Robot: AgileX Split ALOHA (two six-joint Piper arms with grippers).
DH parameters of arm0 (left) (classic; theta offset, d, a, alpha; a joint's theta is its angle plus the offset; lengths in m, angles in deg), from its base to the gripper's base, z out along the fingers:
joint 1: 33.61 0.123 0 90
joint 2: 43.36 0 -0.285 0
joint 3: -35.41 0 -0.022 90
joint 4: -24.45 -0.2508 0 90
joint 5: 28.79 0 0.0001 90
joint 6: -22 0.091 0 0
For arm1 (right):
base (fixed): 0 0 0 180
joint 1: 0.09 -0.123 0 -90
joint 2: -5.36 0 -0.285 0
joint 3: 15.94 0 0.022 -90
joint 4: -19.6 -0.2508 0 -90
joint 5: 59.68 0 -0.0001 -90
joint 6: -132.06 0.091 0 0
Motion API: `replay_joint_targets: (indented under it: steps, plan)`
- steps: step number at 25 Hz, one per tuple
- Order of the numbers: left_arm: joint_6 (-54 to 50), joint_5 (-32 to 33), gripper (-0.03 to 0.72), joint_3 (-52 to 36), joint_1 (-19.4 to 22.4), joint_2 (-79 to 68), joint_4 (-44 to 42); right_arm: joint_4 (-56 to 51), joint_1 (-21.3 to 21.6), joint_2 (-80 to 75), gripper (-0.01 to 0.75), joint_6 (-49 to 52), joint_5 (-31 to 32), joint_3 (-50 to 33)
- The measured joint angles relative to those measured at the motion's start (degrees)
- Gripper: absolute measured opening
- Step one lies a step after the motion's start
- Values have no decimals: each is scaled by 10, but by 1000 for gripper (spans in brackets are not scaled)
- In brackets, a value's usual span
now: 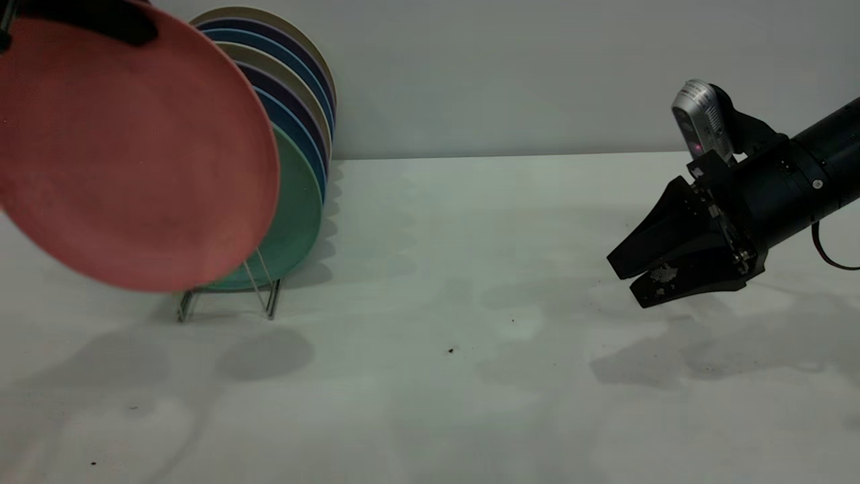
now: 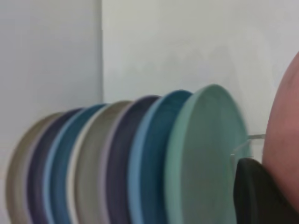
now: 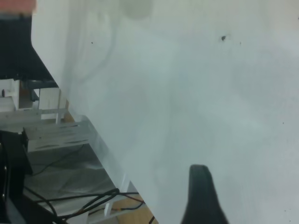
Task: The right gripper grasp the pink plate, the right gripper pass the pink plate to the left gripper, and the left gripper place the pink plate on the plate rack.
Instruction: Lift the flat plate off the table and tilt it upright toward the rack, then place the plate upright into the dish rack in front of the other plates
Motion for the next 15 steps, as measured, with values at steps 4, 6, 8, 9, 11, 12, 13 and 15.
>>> replay_joint_targets:
  steps: [4, 6, 8, 9, 11, 12, 13, 15]
  plan:
    - [12, -50, 48, 1, 0, 0, 2, 11, 0, 0, 534, 8, -2, 0]
    - [14, -78, 48, 1, 0, 0, 4, 15, 0, 0, 534, 13, -5, 0]
    - [22, -106, 48, 1, 0, 0, 14, 18, 0, 0, 534, 15, -9, 0]
    - [29, -118, 48, 1, 0, 0, 19, 18, 0, 0, 534, 15, -12, 0]
    - [37, -135, 48, 1, 0, 0, 27, 18, 0, 0, 534, 18, -14, 0]
    - [37, -140, 48, 1, 0, 0, 30, 18, 0, 0, 534, 19, -16, 0]
    - [37, -143, 48, 1, 0, 0, 32, 18, 0, 0, 534, 20, -16, 0]
    - [37, -142, 48, 1, 0, -1, 35, 18, 0, 0, 534, 21, -17, 0]
